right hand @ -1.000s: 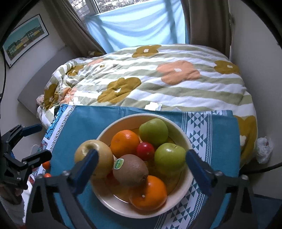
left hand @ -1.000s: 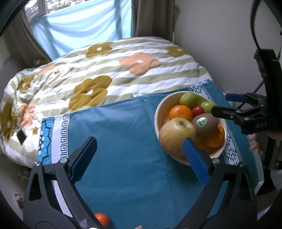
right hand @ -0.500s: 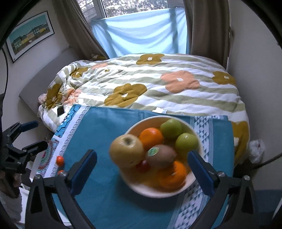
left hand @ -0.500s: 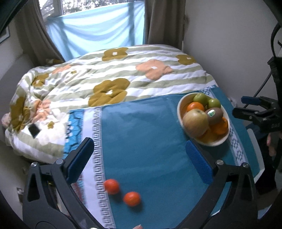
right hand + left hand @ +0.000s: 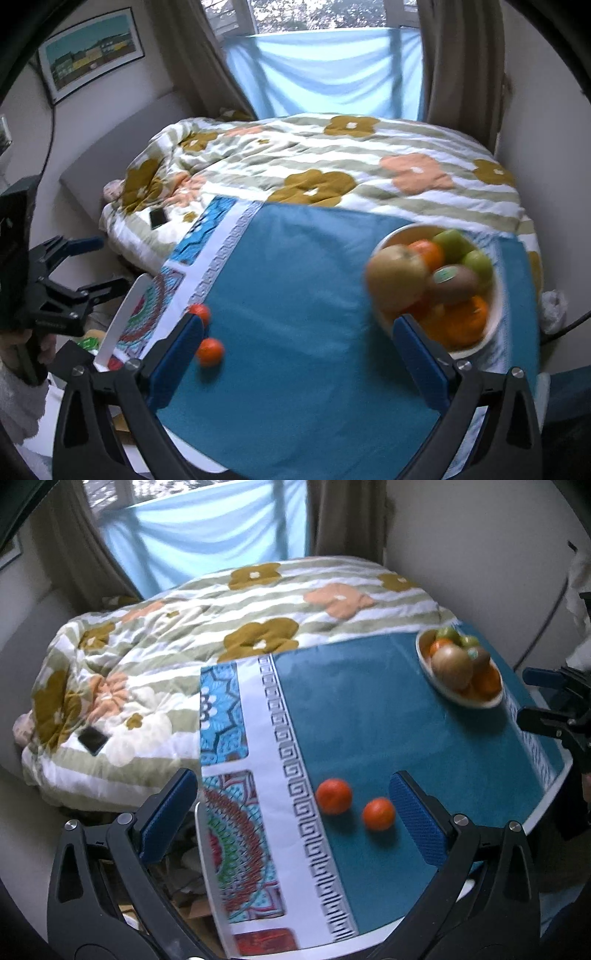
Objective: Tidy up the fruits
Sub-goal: 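Withdraw both grippers from the bowl toward the two tangerines, then close left gripper on one tangerine while right gripper closes on the other tangerine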
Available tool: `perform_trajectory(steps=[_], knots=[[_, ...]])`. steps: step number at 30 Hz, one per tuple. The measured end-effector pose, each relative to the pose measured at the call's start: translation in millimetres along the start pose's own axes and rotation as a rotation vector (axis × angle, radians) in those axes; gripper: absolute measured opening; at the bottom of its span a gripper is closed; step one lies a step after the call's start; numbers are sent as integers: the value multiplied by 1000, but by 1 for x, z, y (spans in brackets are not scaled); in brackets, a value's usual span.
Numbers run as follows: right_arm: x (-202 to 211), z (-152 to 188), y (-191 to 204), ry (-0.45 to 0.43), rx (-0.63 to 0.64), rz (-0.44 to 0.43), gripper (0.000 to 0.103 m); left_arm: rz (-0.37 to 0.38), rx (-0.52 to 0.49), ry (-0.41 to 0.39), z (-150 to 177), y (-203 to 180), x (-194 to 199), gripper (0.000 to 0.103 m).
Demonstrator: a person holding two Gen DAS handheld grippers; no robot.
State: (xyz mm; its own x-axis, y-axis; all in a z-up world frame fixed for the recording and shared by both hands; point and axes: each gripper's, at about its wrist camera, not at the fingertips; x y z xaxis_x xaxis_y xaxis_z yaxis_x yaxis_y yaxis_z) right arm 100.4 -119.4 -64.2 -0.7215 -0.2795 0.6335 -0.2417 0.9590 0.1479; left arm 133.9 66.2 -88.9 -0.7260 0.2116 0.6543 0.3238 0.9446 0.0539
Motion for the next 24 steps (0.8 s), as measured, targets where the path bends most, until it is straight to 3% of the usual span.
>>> perform_trajectory(steps=[11, 16, 19, 24], knots=[[-35, 48, 56, 87, 6, -22, 102, 193, -122, 78, 39, 16, -39, 103], [-42, 59, 64, 106, -2, -8, 102, 284, -185, 103, 45, 10, -61, 102], [-47, 65, 66, 118, -12, 6, 102, 319, -231, 124, 48, 6, -76, 94], [-52, 73, 67, 136, -27, 30, 102, 369, -298, 145, 53, -4, -97, 93]])
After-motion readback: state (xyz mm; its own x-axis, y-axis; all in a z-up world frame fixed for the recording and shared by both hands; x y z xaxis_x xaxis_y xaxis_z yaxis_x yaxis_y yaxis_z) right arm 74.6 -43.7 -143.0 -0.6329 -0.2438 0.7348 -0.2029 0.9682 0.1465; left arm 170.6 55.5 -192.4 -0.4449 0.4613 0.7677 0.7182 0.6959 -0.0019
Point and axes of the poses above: each gripper's, at about its wrist camera, not at the fingertips, and x roughly against the way its jaws point, y to its left, z to its underside, and after that the axes turned 14 degrees about -y, right-handed
